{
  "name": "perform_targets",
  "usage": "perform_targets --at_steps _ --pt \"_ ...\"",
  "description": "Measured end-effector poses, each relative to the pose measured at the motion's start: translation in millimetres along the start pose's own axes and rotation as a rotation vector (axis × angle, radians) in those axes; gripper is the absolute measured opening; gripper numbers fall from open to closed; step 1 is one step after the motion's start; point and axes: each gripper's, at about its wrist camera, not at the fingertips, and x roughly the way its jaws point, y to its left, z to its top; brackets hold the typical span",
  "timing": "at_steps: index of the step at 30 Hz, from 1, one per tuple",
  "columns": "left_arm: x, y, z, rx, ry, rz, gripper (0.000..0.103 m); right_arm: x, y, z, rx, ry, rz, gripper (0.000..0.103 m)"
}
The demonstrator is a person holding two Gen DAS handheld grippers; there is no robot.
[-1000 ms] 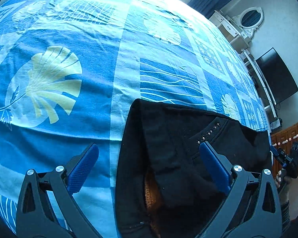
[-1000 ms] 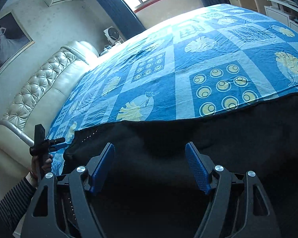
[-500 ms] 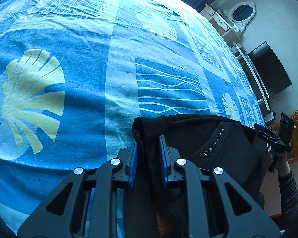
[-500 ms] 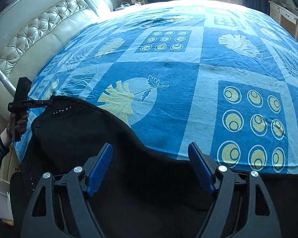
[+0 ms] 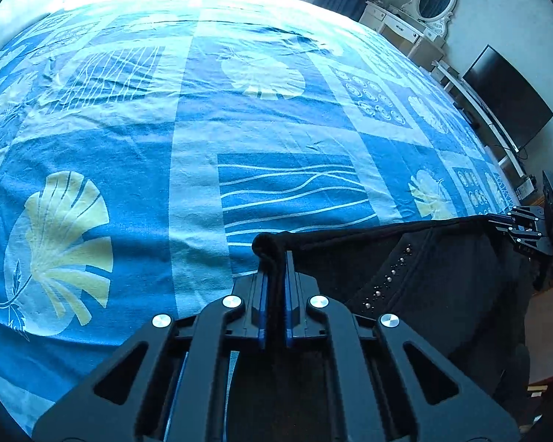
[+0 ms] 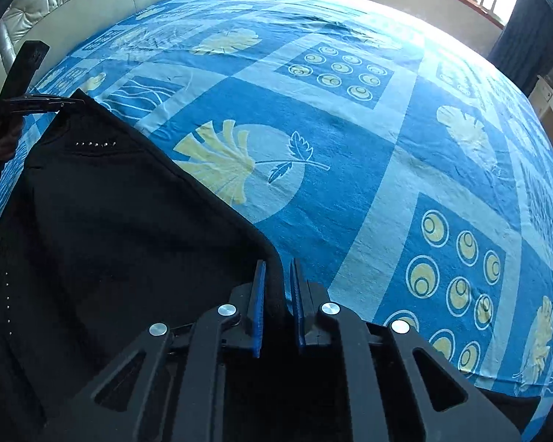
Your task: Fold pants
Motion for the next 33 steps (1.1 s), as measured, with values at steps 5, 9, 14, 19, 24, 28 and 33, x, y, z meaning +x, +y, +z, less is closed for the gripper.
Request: perform_targets --at_steps 5,9,14,19,24,28,33 --pt "-48.2 -7.5 -3.4 -0.06 -0.116 -0.104 0.006 -57.1 14.3 -11.0 0.004 -0.142 -0.083 0.011" --pt "-79.7 -18.5 -25.4 -0.053 -0.161 -0.131 0.006 -88.5 45.3 -41.2 -0.045 -0.212 -0.159 0.011" --pt "-114.7 -23.2 -73.5 -0.068 -0.182 -0.156 0.006 -106.7 83.1 -91.9 -0.074 -0.237 -0.183 0.01" --pt "-131.6 -21.7 -130.5 -0.105 -0.16 -0.167 0.006 -101.6 114.1 -136.3 -0.121 -0.193 -0.199 0.01" --pt "-126.4 -18.1 -178.4 -0.152 -0.118 -0.168 0.007 -83.6 133.3 -166.8 -0.142 -0.136 -0.195 0.01" --pt "-115.0 -12.4 -203.6 -0.212 -0.082 -0.171 0.01 -68.3 142.2 -183.9 -0.127 -0.096 -0.179 0.01" --pt "-111.0 -7.6 -226.3 -0.283 -0.051 -0.127 0.017 -67.9 147.9 -198.2 -0.081 -0.103 -0.164 0.015"
